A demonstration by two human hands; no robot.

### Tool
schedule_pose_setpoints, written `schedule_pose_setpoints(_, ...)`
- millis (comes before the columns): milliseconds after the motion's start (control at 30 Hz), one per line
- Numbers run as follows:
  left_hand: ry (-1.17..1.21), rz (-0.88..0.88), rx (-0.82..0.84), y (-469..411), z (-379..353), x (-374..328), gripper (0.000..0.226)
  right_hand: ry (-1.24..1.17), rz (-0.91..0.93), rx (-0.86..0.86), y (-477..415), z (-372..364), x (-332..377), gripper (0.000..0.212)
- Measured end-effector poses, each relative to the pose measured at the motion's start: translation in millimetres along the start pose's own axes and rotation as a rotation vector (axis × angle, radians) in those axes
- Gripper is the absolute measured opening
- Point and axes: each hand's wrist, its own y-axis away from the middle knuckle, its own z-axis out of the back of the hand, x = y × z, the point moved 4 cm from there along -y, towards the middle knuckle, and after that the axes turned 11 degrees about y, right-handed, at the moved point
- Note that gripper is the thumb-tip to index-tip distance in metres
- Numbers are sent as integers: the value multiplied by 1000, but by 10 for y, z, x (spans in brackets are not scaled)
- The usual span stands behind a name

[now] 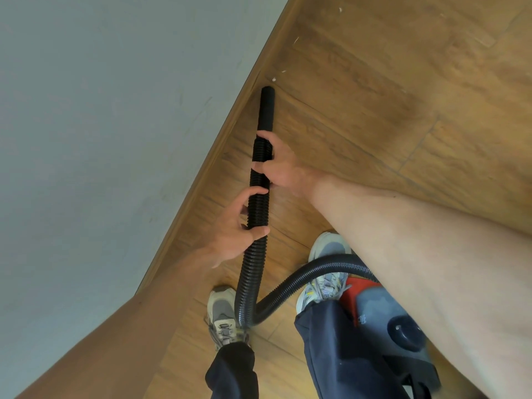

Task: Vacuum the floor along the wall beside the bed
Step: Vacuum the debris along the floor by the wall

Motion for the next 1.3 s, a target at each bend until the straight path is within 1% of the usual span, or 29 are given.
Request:
schedule_pose_setpoints(367, -35, 13, 14, 23, -191, -324, 66, -16, -52, 32, 111, 274, 160, 72)
schedule_pose_setpoints(467, -51, -7, 12, 6, -176, -442, 65, -36, -61, -2, 100, 297, 209, 72)
schedule_pose_setpoints(567, 8, 18, 4, -50, -177, -592, 65, -16, -55, -53, 55, 377, 341, 72)
schedule_pose_setpoints(767, 31, 10, 16, -124, -279, -632, 67, 57, -99, -33, 50, 499, 421, 70)
schedule_pose_setpoints(933, 37, 29, 43, -130, -233, -641, 66, 32, -114, -57, 49, 501, 416, 70)
schedule_pose_setpoints(1067, -20, -7, 21, -122, -188, -711, 67, 23, -120, -85, 59, 488, 494, 71)
schedule_pose_setpoints(1300, -56, -59, 71, -201, -188, -997, 67, 21, -132, -110, 53, 729, 666, 70)
